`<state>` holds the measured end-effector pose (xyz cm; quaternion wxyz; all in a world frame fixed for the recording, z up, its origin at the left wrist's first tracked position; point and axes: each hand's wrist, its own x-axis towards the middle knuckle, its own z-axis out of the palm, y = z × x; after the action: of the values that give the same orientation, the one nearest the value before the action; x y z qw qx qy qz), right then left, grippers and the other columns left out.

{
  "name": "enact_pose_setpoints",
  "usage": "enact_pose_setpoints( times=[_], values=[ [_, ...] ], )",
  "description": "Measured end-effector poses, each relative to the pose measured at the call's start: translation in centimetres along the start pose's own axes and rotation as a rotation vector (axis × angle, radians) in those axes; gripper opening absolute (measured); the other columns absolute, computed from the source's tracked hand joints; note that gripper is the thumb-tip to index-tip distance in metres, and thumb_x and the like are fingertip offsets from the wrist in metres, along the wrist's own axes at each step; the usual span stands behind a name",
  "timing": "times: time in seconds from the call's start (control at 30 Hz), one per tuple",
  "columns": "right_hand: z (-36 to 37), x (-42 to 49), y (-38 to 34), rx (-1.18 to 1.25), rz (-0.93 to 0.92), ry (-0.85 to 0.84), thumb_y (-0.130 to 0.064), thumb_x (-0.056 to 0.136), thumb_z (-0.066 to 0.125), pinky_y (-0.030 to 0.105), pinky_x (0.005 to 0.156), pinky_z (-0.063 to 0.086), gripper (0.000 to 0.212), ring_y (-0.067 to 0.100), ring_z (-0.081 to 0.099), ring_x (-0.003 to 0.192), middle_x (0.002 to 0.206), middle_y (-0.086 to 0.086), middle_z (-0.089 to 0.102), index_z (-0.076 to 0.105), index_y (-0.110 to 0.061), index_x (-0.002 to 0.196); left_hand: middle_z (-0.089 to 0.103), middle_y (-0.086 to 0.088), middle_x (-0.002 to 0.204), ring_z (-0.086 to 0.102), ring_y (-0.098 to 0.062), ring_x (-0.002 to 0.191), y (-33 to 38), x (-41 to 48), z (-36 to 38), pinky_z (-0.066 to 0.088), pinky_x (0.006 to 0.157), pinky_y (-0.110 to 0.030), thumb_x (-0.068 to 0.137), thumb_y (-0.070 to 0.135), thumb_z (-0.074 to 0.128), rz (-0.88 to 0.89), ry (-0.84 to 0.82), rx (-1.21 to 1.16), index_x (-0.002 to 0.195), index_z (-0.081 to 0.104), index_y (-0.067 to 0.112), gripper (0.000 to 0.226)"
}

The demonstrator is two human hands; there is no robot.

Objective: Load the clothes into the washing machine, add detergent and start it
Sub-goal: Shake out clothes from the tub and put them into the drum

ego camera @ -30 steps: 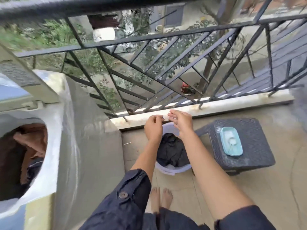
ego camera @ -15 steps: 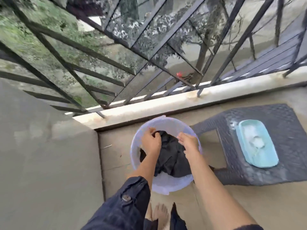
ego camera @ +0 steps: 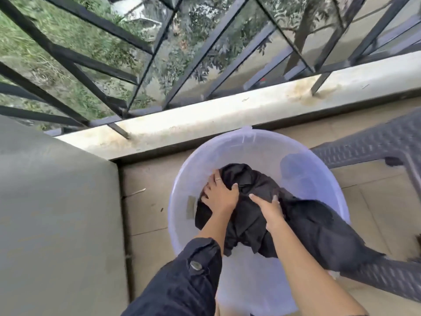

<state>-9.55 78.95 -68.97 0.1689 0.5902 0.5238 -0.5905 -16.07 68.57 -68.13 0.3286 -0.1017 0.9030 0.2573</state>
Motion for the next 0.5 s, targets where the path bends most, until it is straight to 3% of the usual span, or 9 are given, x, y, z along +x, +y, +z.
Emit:
enact_pose_setpoints(
  times=[0.07, 0.13, 0.2, 0.27, 0.3, 0.37, 0.43, 0.5],
  values=[
    [1.3, 0.8, 1.0, -0.035, 0.013, -0.028, -0.043, 0.075, 0.075, 0.048, 0.117, 0.022, 0.108, 0.029, 0.011, 0.146, 0.159, 0.004, 0.007, 0.001, -0.024, 0.151, 0.018, -0.006, 0.157, 0.026, -0.035, 0.140, -0.4, 0.6, 0.8, 0.026, 0.112, -0.052, 0.094, 0.045, 0.043, -0.009, -0.015, -0.046, 0.151, 0.007, 0.028, 0.069],
    [2.3, 0.6, 1.0, -0.035, 0.008, 0.003, -0.046, 0.073, 0.075, 0.047, 0.117, 0.022, 0.109, 0.029, 0.014, 0.146, 0.159, 0.004, 0.010, 0.003, -0.021, 0.151, 0.035, -0.009, 0.149, 0.042, -0.033, 0.131, -0.7, 1.2, 0.8, 0.038, 0.106, -0.046, 0.096, 0.042, 0.041, -0.011, -0.024, -0.104, 0.147, 0.025, 0.025, 0.056],
    [3.1, 0.3, 0.4, 0.004, -0.011, 0.002, -0.054, 0.066, 0.077, 0.046, 0.116, 0.025, 0.115, 0.029, 0.021, 0.144, 0.157, 0.005, 0.019, 0.012, -0.015, 0.151, 0.048, -0.008, 0.138, 0.048, -0.030, 0.125, -0.7, 1.4, -0.1, 0.039, 0.104, -0.042, 0.098, 0.039, 0.039, -0.041, -0.004, -0.138, 0.136, 0.045, 0.021, 0.042],
    [3.4, -0.4, -0.4, 0.055, -0.051, -0.050, -0.072, 0.042, 0.080, 0.043, 0.114, 0.030, 0.130, 0.027, 0.033, 0.138, 0.150, 0.002, 0.034, 0.031, -0.012, 0.146, 0.056, -0.007, 0.130, 0.044, -0.029, 0.126, -0.4, 0.9, -1.0, 0.033, 0.105, -0.044, 0.098, 0.041, 0.038, -0.068, 0.022, -0.077, 0.124, 0.056, 0.019, 0.039],
    [3.3, -0.7, -0.6, 0.078, -0.069, -0.037, -0.070, 0.042, 0.082, 0.041, 0.113, 0.033, 0.123, 0.026, 0.039, 0.135, 0.144, -0.001, 0.041, 0.039, -0.010, 0.141, 0.057, -0.007, 0.126, 0.040, -0.028, 0.128, -0.2, 0.4, -1.2, 0.028, 0.107, -0.045, 0.097, 0.042, 0.038, -0.077, 0.039, -0.047, 0.118, 0.059, 0.018, 0.038],
    [2.7, -2.5, -1.2, 0.099, -0.043, 0.056, -0.043, 0.065, 0.082, 0.038, 0.107, 0.039, 0.087, 0.027, 0.046, 0.127, 0.135, 0.005, 0.050, 0.046, -0.003, 0.133, 0.059, -0.007, 0.123, 0.037, -0.027, 0.131, 0.4, -1.4, -1.7, 0.021, 0.112, -0.049, 0.096, 0.043, 0.038, -0.091, 0.048, -0.076, 0.107, 0.062, 0.018, 0.036],
    [1.9, -4.3, -1.7, 0.070, -0.032, 0.085, -0.034, 0.074, 0.077, 0.040, 0.100, 0.045, 0.067, 0.030, 0.052, 0.119, 0.130, 0.013, 0.056, 0.052, 0.002, 0.126, 0.062, -0.007, 0.118, 0.049, -0.029, 0.122, 0.9, -3.1, -2.3, 0.032, 0.106, -0.049, 0.097, 0.041, 0.037, -0.059, 0.019, -0.168, 0.101, 0.061, 0.017, 0.034],
    [1.3, -6.3, -2.3, 0.053, -0.049, 0.106, -0.036, 0.077, 0.074, 0.041, 0.096, 0.047, 0.061, 0.032, 0.054, 0.114, 0.126, 0.016, 0.058, 0.056, 0.003, 0.120, 0.063, -0.007, 0.118, 0.056, -0.030, 0.113, 1.4, -4.8, -3.3, 0.043, 0.096, -0.041, 0.098, 0.040, 0.033, -0.030, -0.010, -0.232, 0.108, 0.058, 0.016, 0.036]
  ],
)
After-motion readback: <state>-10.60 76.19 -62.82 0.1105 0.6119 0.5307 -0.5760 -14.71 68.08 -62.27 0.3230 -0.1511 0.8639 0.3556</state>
